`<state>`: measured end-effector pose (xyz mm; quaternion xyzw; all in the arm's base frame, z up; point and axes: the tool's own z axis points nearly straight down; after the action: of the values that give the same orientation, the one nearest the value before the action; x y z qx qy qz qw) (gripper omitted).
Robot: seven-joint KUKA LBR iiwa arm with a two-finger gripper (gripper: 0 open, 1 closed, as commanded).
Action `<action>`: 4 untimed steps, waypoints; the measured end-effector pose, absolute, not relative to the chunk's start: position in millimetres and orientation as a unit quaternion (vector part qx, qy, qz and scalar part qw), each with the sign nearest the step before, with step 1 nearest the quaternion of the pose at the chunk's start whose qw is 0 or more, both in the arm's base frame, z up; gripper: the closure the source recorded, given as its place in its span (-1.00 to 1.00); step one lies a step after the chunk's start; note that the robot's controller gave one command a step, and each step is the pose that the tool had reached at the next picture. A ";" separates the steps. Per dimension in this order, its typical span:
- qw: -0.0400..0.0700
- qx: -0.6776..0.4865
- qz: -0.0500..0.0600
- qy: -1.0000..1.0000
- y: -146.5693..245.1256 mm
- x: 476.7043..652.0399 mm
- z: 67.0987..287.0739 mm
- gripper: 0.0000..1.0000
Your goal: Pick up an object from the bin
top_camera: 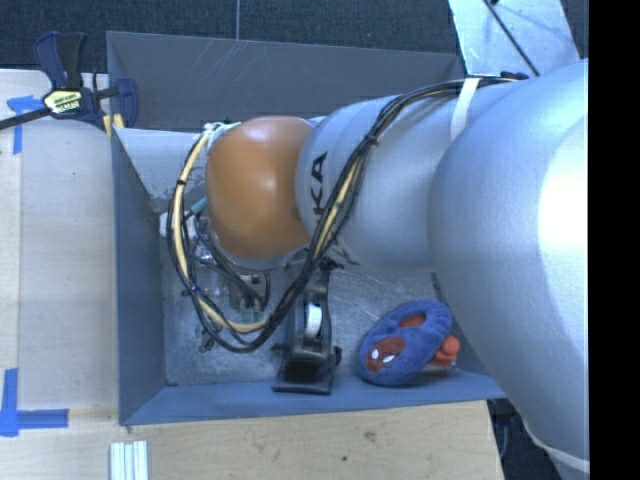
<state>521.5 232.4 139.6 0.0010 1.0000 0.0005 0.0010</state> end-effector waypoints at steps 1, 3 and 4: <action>0.003 0.020 -0.001 1.000 191.6 616.4 93.9 -1.00; 0.002 -0.102 -0.001 0.995 180.9 623.6 78.3 -1.00; 0.003 -0.140 0.000 0.990 94.6 623.9 71.3 -1.00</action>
Offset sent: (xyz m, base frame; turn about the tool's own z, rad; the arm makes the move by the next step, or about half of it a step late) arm 0.0916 -0.0368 -0.0440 0.0344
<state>623.9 94.6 71.3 -0.1397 0.9902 0.0002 0.0028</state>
